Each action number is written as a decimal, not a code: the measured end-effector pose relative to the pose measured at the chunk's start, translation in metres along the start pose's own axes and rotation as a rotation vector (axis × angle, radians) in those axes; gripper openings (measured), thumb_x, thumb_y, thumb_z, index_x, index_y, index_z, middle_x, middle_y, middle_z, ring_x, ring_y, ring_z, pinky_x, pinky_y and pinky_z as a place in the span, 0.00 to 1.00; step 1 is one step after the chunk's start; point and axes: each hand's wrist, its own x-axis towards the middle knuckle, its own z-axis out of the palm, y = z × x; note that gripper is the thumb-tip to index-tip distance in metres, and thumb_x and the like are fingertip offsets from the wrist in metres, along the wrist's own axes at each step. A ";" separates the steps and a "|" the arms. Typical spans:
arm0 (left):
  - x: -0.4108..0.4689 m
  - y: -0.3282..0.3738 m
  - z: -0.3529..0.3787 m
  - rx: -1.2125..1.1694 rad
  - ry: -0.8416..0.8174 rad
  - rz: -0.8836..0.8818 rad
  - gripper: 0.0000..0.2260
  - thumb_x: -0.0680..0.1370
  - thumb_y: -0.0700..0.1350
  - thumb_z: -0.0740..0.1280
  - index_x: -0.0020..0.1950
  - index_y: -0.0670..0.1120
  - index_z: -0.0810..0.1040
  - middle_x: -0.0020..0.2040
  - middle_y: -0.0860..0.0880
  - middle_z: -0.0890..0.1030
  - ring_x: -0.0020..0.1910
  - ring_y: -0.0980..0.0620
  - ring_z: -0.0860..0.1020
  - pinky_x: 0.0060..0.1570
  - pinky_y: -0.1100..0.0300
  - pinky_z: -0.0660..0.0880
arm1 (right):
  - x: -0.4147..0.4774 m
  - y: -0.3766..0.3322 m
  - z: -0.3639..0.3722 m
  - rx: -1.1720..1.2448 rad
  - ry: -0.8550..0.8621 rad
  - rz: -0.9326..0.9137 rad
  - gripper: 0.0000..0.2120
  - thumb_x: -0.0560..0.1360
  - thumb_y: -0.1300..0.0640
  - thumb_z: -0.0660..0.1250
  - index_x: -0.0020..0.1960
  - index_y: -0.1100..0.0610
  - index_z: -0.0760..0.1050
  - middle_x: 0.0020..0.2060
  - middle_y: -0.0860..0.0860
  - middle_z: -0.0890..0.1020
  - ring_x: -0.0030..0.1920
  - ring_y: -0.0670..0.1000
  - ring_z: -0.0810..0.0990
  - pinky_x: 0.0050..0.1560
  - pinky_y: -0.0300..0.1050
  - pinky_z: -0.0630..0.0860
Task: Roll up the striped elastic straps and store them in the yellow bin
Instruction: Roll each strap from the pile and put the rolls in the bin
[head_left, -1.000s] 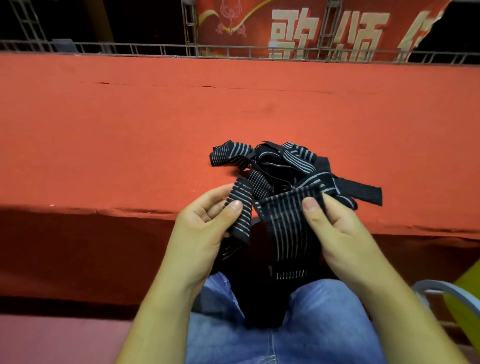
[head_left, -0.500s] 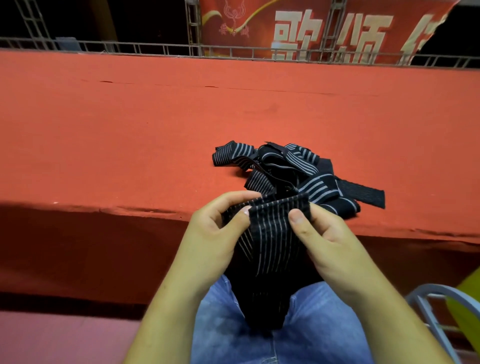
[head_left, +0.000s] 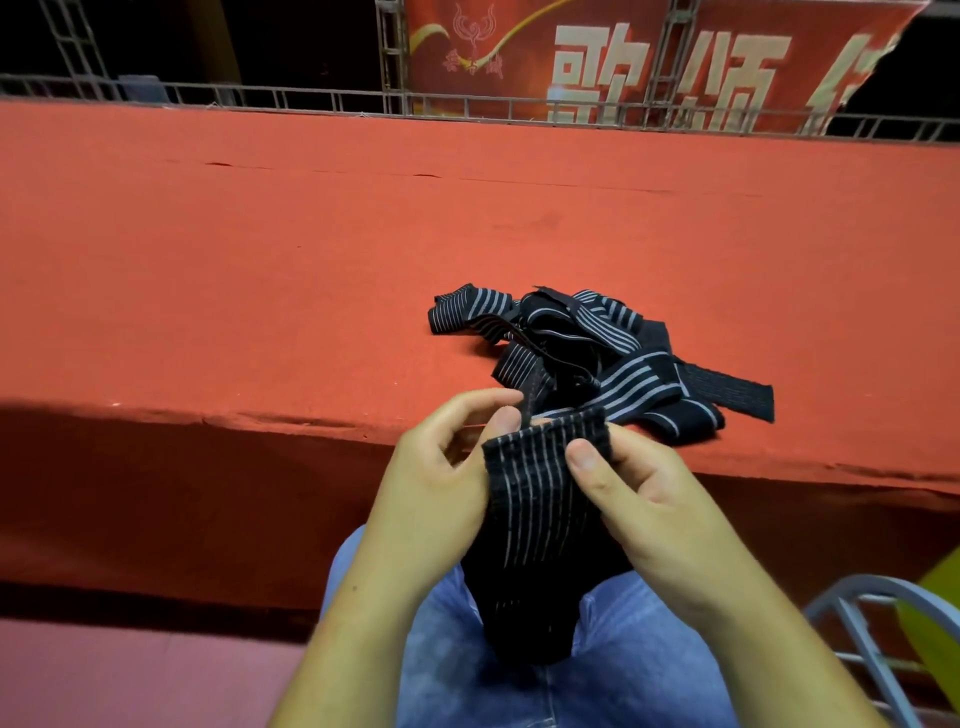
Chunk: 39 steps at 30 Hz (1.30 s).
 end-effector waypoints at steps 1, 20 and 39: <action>0.000 0.001 0.001 -0.021 -0.033 0.000 0.08 0.82 0.49 0.68 0.59 0.52 0.84 0.51 0.52 0.88 0.52 0.53 0.85 0.53 0.54 0.80 | 0.000 0.000 0.000 0.000 -0.020 0.006 0.14 0.81 0.49 0.65 0.60 0.49 0.86 0.57 0.50 0.88 0.59 0.45 0.85 0.58 0.37 0.78; -0.005 -0.004 0.010 -0.418 -0.193 -0.041 0.18 0.84 0.52 0.58 0.64 0.47 0.83 0.62 0.44 0.85 0.66 0.47 0.81 0.66 0.53 0.75 | 0.004 0.000 -0.001 -0.020 0.158 -0.040 0.13 0.80 0.49 0.65 0.53 0.53 0.86 0.50 0.52 0.89 0.50 0.44 0.86 0.52 0.35 0.79; -0.007 0.006 0.011 -0.176 -0.174 0.105 0.13 0.83 0.45 0.64 0.65 0.46 0.82 0.58 0.52 0.87 0.61 0.54 0.84 0.59 0.64 0.77 | 0.007 0.006 -0.003 -0.137 0.276 -0.017 0.23 0.78 0.39 0.73 0.42 0.60 0.79 0.35 0.48 0.80 0.38 0.45 0.76 0.42 0.46 0.75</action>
